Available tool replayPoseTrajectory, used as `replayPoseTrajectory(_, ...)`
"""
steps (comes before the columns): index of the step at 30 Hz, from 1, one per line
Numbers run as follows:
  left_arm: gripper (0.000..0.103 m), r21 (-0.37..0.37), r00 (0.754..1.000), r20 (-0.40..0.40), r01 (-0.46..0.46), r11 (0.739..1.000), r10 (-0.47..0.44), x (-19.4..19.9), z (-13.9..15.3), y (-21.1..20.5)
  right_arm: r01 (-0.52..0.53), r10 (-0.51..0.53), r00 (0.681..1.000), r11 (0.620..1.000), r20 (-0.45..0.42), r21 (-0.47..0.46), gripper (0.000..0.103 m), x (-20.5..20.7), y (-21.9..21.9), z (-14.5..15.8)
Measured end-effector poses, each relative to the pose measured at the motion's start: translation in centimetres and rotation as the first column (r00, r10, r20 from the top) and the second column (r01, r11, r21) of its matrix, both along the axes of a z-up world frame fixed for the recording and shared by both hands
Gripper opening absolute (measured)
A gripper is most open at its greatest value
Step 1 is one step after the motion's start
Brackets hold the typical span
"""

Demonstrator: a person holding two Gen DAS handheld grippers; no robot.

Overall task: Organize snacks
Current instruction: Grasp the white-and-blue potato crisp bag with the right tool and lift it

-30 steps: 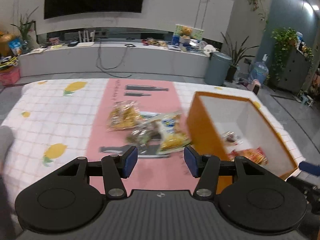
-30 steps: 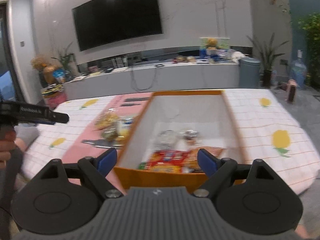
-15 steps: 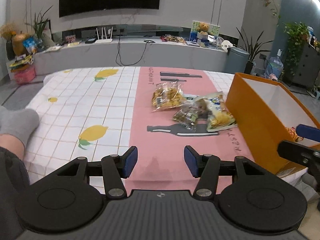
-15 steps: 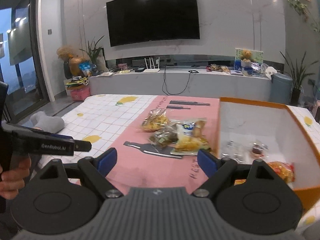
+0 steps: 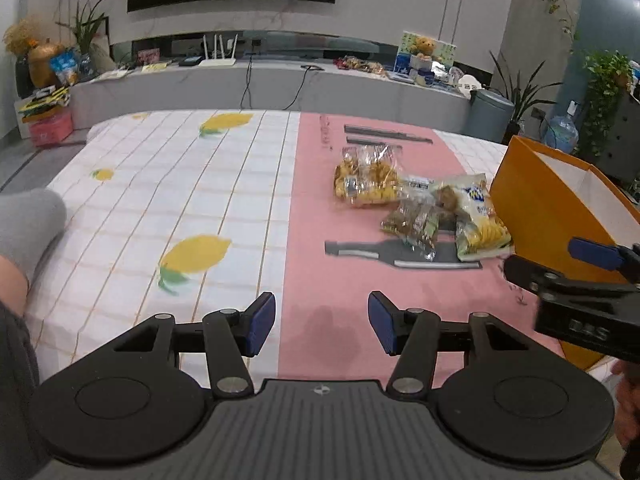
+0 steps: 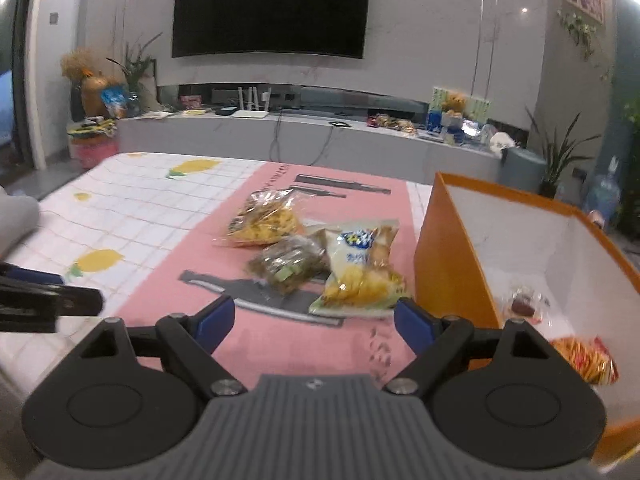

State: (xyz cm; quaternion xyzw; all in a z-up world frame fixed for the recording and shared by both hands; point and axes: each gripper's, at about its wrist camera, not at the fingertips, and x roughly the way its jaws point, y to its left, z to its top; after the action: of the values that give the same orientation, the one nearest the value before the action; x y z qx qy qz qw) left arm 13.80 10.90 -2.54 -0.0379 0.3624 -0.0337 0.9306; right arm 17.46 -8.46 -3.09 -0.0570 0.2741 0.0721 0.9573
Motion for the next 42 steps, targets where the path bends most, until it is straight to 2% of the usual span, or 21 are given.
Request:
replayPoseTrajectory(4,0.063,0.025,1.0,0.011,0.001,1.0,-0.001,1.3,0.4,0.4,0.026,-0.026,0.999,1.0,0.027,-0.014,0.085,2.2,0.6,0.1)
replayPoseTrajectory(6,0.063,0.031,1.0,0.013,-0.003,1.0,0.003,2.1,0.4,0.9,0.052,-0.05,0.998,0.996,0.025,-0.078,0.084,3.5,1.3,0.0)
replayPoseTrajectory(7,0.063,0.031,1.0,0.012,-0.003,1.0,0.002,2.5,0.3,1.1,0.057,-0.055,0.998,0.994,0.023,-0.098,0.08,4.1,1.6,-0.1)
replayPoseTrajectory(9,0.063,0.035,1.0,0.005,0.0,0.999,-0.001,3.5,0.1,1.4,0.024,-0.023,1.0,0.995,0.013,-0.099,0.077,5.2,2.0,-0.1)
replayPoseTrajectory(13,0.063,0.041,1.0,0.007,0.005,0.999,-0.005,5.5,-0.2,1.9,-0.005,0.008,1.0,0.99,0.018,-0.139,0.076,6.9,2.9,-0.4)
replayPoseTrajectory(16,0.063,0.01,1.0,-0.007,0.004,1.0,-0.004,6.8,-0.4,2.4,0.005,-0.007,1.0,0.992,-0.012,-0.126,0.081,8.7,3.2,-0.8)
replayPoseTrajectory(18,0.063,-0.012,1.0,-0.02,0.007,1.0,-0.007,7.6,-0.7,2.6,0.024,-0.03,0.997,0.997,-0.076,-0.077,0.084,10.3,3.0,-1.1)
replayPoseTrajectory(23,0.063,-0.017,1.0,-0.029,0.001,1.0,-0.002,8.3,-1.0,2.4,0.164,-0.167,0.972,0.986,-0.165,-0.03,0.084,13.5,2.9,-1.7)
replayPoseTrajectory(26,0.063,-0.01,0.999,-0.032,0.024,1.0,-0.024,8.1,-1.0,2.0,0.261,-0.262,0.934,0.965,-0.243,-0.036,0.084,15.2,2.5,-2.6)
replayPoseTrajectory(29,0.063,0.019,0.999,-0.015,0.037,0.999,-0.037,7.8,-0.8,1.6,0.361,-0.344,0.889,0.933,-0.303,0.001,0.083,15.8,1.2,-3.5)
replayPoseTrajectory(32,0.063,0.009,0.999,-0.018,0.037,0.999,-0.036,7.8,-0.8,1.6,0.378,-0.346,0.886,0.925,-0.309,0.048,0.084,16.2,0.8,-3.9)
replayPoseTrajectory(34,0.063,-0.004,0.999,-0.027,0.038,0.999,-0.038,7.9,-0.8,1.7,0.352,-0.328,0.898,0.936,-0.293,0.03,0.083,16.3,1.0,-4.2)
replayPoseTrajectory(35,0.063,-0.004,0.999,-0.03,0.039,0.999,-0.039,7.9,-0.9,1.7,0.338,-0.317,0.905,0.941,-0.283,0.028,0.081,16.2,1.0,-4.3)
replayPoseTrajectory(37,0.063,0.001,0.999,-0.027,0.039,0.999,-0.039,7.7,-0.9,1.7,0.338,-0.319,0.904,0.941,-0.284,0.02,0.058,15.9,0.8,-4.3)
replayPoseTrajectory(39,0.063,0.0,0.999,-0.025,0.04,0.999,-0.04,7.6,-0.8,1.7,0.323,-0.302,0.906,0.946,-0.296,0.021,0.056,15.6,0.5,-4.4)
replayPoseTrajectory(41,0.063,-0.013,0.999,-0.027,0.039,0.999,-0.039,7.5,-0.6,1.7,0.298,-0.282,0.907,0.955,-0.314,0.003,0.046,15.1,0.5,-4.3)
replayPoseTrajectory(42,0.063,-0.022,0.999,-0.029,0.04,0.999,-0.041,7.5,-0.6,1.7,0.282,-0.267,0.911,0.959,-0.313,0.003,0.045,14.7,0.4,-4.3)
